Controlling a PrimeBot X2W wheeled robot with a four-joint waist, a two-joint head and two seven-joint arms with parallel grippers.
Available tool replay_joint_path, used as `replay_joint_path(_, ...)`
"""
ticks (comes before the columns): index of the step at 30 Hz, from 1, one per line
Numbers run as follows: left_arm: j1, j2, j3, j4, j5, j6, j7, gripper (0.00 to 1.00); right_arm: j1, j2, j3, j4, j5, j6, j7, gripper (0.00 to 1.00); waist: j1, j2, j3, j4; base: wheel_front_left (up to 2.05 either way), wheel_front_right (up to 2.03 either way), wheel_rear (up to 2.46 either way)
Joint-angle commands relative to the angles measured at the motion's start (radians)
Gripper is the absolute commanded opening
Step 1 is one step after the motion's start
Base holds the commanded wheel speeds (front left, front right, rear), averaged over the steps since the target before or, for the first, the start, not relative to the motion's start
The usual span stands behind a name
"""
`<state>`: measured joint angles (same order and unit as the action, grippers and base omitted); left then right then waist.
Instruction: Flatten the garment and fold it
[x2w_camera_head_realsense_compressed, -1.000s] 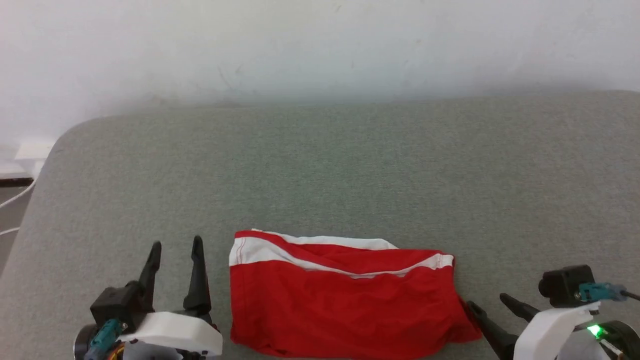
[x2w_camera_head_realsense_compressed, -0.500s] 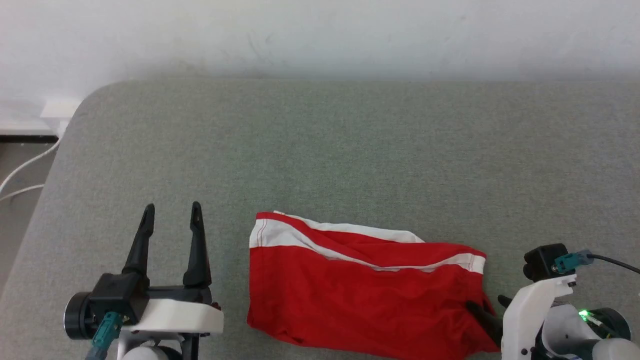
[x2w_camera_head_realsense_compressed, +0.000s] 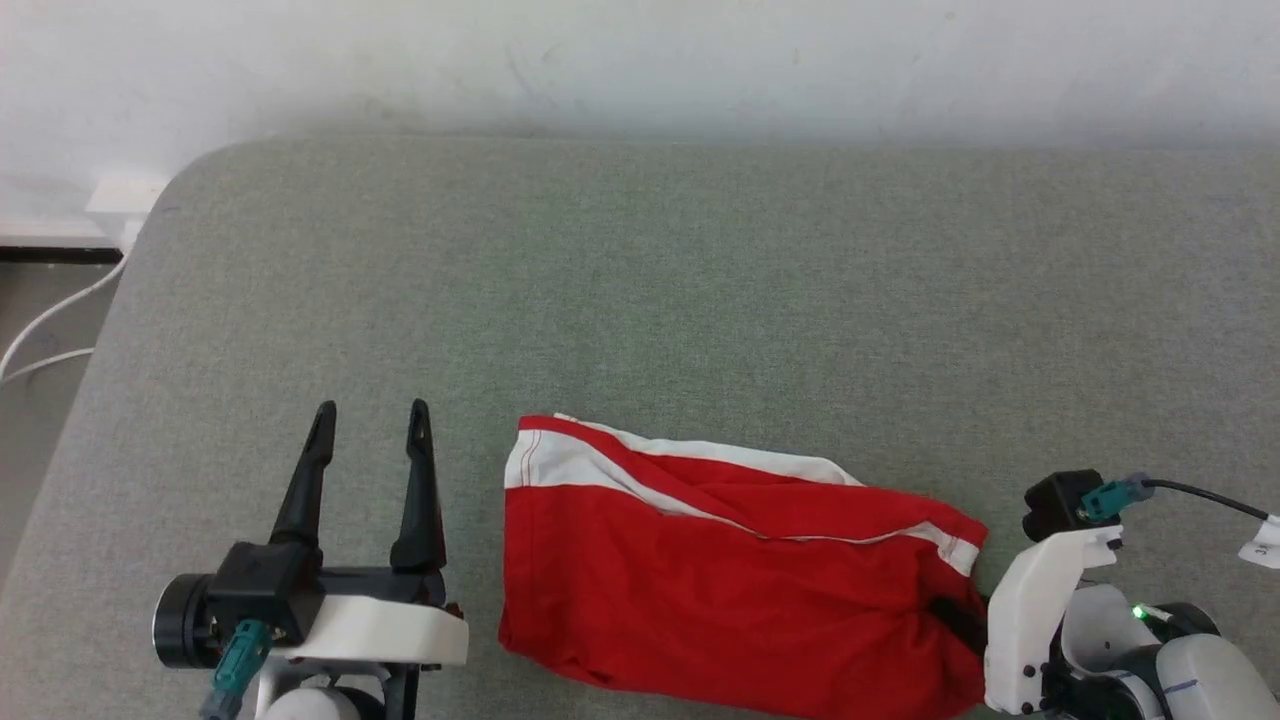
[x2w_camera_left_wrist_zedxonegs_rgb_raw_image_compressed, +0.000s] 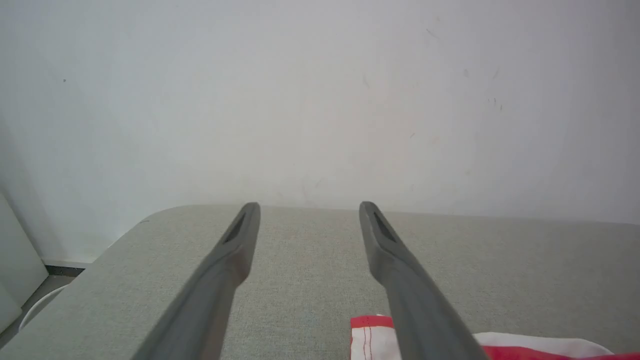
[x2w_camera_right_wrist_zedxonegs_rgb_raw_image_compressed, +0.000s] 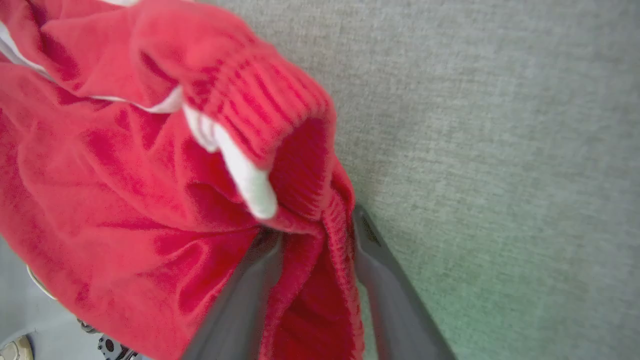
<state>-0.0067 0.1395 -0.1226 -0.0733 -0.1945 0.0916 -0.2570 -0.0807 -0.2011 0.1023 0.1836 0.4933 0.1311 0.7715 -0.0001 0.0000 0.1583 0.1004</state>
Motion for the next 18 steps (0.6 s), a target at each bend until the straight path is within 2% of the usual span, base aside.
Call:
replay_joint_path(1,-0.004,-0.007,0.005,0.005,0.01,-0.006,-0.005,1.0,0.031,0.028,0.041,0.055,0.01,0.0,0.021,0.0,0.0001,0.0,-0.009,-0.007,0.0,0.0,0.0)
replay_joint_path(6,0.01,-0.021,0.016,0.021,0.026,-0.025,-0.005,1.0,0.021,0.015,0.043,0.056,0.044,0.0,0.024,0.0,0.0001,0.0,-0.034,-0.016,0.0,0.0,0.0)
replay_joint_path(11,0.021,-0.03,0.029,0.031,0.037,-0.042,-0.005,1.0,0.006,-0.017,-0.002,0.026,0.072,0.0,-0.001,0.0,0.0001,0.0,-0.054,-0.027,0.0,0.0,0.0)
replay_joint_path(14,0.032,-0.034,0.034,0.034,0.044,-0.048,-0.005,1.0,0.013,-0.05,-0.068,0.005,0.078,0.0,-0.003,0.0,0.0001,0.0,-0.065,-0.033,0.0,0.0,0.0)
replay_joint_path(18,0.041,-0.039,0.037,0.04,0.055,-0.057,-0.005,1.0,0.048,-0.076,-0.207,-0.009,0.085,0.0,0.037,0.0,0.0001,0.0,-0.08,-0.035,0.0,0.0,0.0)
